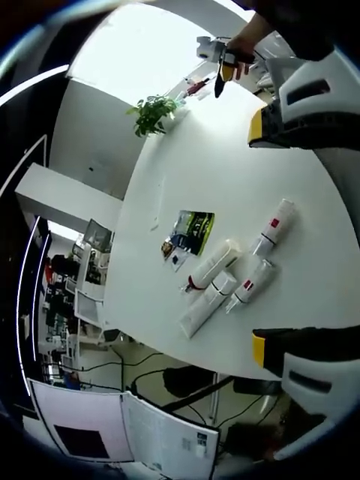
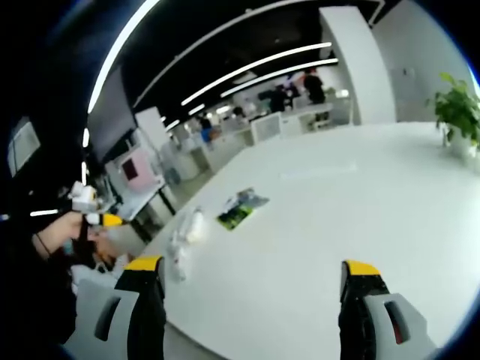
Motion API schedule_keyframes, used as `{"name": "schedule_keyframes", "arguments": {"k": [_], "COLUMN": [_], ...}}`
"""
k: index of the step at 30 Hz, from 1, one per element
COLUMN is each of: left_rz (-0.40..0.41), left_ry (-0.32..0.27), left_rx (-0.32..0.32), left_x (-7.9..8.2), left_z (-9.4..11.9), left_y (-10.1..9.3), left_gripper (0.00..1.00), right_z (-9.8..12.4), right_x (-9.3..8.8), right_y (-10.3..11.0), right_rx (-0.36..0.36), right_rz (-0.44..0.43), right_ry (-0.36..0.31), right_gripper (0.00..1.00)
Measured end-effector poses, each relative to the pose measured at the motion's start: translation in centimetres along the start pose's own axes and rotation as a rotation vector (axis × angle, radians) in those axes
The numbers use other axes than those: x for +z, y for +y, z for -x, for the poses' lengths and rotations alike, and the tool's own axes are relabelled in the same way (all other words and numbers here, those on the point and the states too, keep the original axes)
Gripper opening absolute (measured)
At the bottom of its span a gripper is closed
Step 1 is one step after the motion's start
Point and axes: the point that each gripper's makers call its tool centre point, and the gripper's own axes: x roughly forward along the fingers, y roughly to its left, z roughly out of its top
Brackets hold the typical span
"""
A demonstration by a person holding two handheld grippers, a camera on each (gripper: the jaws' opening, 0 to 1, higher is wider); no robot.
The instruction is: Arrange the skincare products in the storage area until every visible bottle or jar stands upright without overlapping.
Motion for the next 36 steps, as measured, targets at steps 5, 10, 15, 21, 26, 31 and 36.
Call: {"name": "schedule_keyframes", "arguments": {"k": [5, 10, 15, 21, 26, 31, 36], "left_rz": [0.006, 0.005, 0.007, 0.016, 0.029, 0.044, 0.050], "left_ry": [-0.003, 0.011, 0.019, 0.024, 0.040, 0.055, 0.068], "left_rx": [0.010, 0.004, 0.007, 0.013, 0.015, 0.023, 0.034], "left_x": [0.4, 0.4, 0.6, 0.9, 0.8, 0.7, 0.7], "left_z": [-0.6, -1.2, -2.0, -2.8, -3.6, -4.3, -4.9], "left_y": [0.7, 1.0, 1.4, 2.0, 2.6, 3.2, 3.5], "left_gripper": [0.94, 0.93, 0.91, 0.89, 0.88, 0.86, 0.85], "right_z": [-0.3, -0.8, -1.3, -1.6, -1.7, -1.7, -1.8], "right_x": [0.0, -0.1, -0.4, -0.5, -0.4, -0.8, -1.0], "right_y": [-0.4, -0.6, -0.5, 0.0, 0.2, -0.1, -0.4], "right_rx": [-0.004, -0.001, 0.002, 0.005, 0.017, 0.014, 0.009], "right_rz": [-0.011, -0.011, -0.005, -0.003, -0.003, -0.015, -0.028], "right_ry": [0.003, 0.018, 0.035, 0.043, 0.038, 0.051, 0.054], "right_gripper": [1.00, 0.99, 0.99, 0.99, 0.99, 0.98, 0.98]}}
